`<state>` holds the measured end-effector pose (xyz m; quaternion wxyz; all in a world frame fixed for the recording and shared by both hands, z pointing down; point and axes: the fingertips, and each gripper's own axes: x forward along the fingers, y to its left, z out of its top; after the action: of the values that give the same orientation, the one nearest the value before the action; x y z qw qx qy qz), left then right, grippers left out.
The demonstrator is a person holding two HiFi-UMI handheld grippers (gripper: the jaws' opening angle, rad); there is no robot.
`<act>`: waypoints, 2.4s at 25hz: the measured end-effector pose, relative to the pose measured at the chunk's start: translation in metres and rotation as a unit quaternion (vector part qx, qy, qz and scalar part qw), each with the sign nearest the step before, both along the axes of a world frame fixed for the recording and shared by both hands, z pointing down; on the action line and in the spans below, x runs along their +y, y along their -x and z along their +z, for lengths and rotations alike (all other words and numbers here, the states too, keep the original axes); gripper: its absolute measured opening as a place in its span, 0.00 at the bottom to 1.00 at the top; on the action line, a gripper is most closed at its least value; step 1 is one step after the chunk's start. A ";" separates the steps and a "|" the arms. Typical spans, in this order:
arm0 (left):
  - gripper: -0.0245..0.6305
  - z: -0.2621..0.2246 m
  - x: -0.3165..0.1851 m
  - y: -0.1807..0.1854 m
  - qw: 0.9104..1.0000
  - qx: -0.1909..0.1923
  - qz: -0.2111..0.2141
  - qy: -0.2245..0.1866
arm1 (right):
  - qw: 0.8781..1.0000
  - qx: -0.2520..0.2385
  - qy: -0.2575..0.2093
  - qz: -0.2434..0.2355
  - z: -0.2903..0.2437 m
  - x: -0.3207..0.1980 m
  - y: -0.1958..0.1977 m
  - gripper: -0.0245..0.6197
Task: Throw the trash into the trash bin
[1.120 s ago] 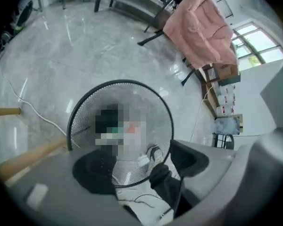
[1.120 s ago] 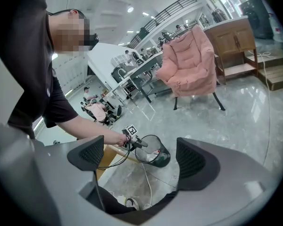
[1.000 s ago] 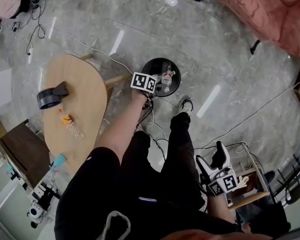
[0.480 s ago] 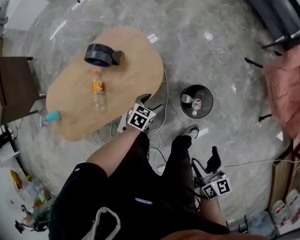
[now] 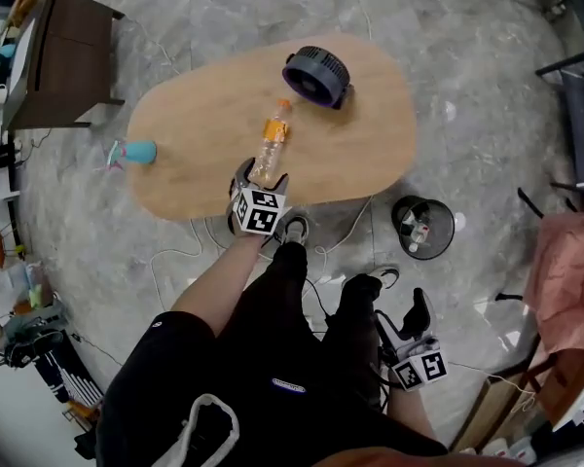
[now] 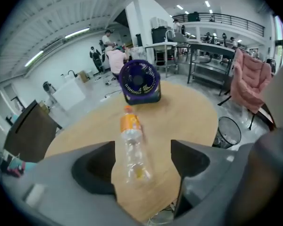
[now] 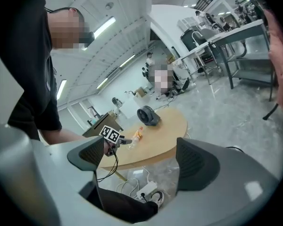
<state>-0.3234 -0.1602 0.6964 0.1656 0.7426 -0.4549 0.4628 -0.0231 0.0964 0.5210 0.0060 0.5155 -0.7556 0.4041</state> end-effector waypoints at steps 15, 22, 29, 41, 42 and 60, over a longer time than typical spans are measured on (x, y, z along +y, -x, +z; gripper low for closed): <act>0.61 0.093 -0.013 0.025 0.990 -0.022 -0.042 0.130 | 0.998 0.014 0.010 -0.063 -0.007 -0.015 0.047 0.83; 0.55 0.094 -0.008 0.025 0.986 0.011 -0.071 0.151 | 0.998 0.016 0.009 -0.059 -0.004 -0.019 0.044 0.82; 0.54 0.073 -0.010 0.033 0.992 0.008 -0.047 0.115 | 0.997 0.010 0.007 -0.073 -0.005 -0.017 0.058 0.82; 0.52 0.028 -0.001 0.059 0.979 0.114 -0.145 0.082 | 0.996 0.014 0.003 -0.086 -0.009 -0.026 0.065 0.82; 0.52 0.024 -0.001 0.061 0.978 0.121 -0.152 0.079 | 0.996 0.015 0.002 -0.089 -0.009 -0.028 0.066 0.82; 0.52 -0.094 -0.003 0.047 0.968 0.211 -0.133 -0.023 | 0.998 0.010 -0.012 -0.068 -0.016 -0.018 0.061 0.82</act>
<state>-0.3707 -0.1629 0.6022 0.3002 0.7600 -0.5149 0.2591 -0.0843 0.0780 0.5053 0.0350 0.4668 -0.7935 0.3889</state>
